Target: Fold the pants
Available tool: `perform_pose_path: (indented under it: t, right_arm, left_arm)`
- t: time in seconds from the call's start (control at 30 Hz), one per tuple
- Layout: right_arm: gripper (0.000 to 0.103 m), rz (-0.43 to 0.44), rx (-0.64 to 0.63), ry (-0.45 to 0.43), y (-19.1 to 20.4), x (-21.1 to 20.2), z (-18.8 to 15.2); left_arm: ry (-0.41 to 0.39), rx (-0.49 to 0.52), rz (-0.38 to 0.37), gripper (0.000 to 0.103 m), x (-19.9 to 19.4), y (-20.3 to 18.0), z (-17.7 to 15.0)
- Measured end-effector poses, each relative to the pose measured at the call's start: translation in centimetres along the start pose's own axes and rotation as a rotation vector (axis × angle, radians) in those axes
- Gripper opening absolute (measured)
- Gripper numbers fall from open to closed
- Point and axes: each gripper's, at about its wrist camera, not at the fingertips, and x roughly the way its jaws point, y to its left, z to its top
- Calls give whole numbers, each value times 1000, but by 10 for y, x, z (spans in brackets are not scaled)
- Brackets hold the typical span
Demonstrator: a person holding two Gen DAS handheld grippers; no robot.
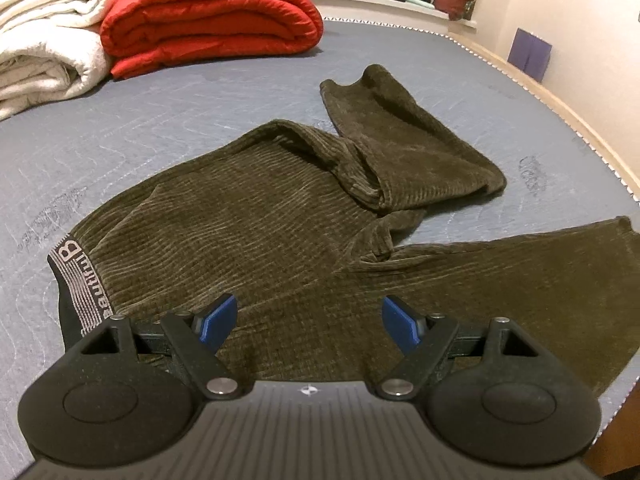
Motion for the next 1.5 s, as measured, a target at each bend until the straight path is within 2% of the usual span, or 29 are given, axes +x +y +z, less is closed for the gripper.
perform_pose_path:
  t: [0.17,0.27,0.33,0.4,0.5,0.57,0.67,0.7,0.77,0.8,0.83,0.93,1.03,1.13,1.3,1.4,1.5]
  right_arm:
    - [72,59,-2,205,-43,-1,-26]
    - [67,71,-26,232,-48,-5,-37]
    - [29,66,-31,234,-48,-7,-37]
    - [16,56,-34,226,-49,-14,-40]
    - [14,12,-46,199,-47,-23,-36]
    - [14,-7,-77,209,-42,-25,-38]
    - [20,-54,-196,199,-27,-26,-45]
    - [27,-69,-227,188,-23,-28,-46]
    - [38,-94,-275,170,-17,-33,-45]
    - [48,-100,-284,147,-15,-37,-44]
    - [57,-104,-285,122,-13,-42,-42]
    - [71,-86,-270,67,-8,-58,-36]
    - [73,-46,-270,15,0,-75,-32]
    - [73,-9,-268,-40,12,-92,-29]
    - [73,143,-197,-87,32,-120,-27]
    - [73,197,-182,-130,49,-142,-29]
    - [79,259,-165,-177,71,-172,-28]
  left_arm:
    - [-17,-13,7,84,-9,2,1]
    - [-23,-30,19,84,-11,2,2]
    - [-29,-39,28,84,-12,2,2]
    - [-30,-51,43,84,-11,3,1]
    - [-11,-50,52,84,-7,5,-3]
    - [32,-26,33,84,1,4,-9]
    - [163,-3,-60,84,28,4,-23]
    - [219,6,-84,84,41,4,-30]
    - [308,60,-70,84,64,1,-47]
    - [275,128,-60,89,64,-6,-52]
    - [261,182,-37,90,62,-13,-53]
    - [237,171,-17,90,50,-15,-48]
    - [186,178,-21,90,38,-19,-41]
    - [170,157,-14,90,34,-19,-38]
    - [125,105,6,90,18,-12,-30]
    - [89,78,1,90,5,-11,-22]
    - [54,65,-2,90,-3,-14,-13]
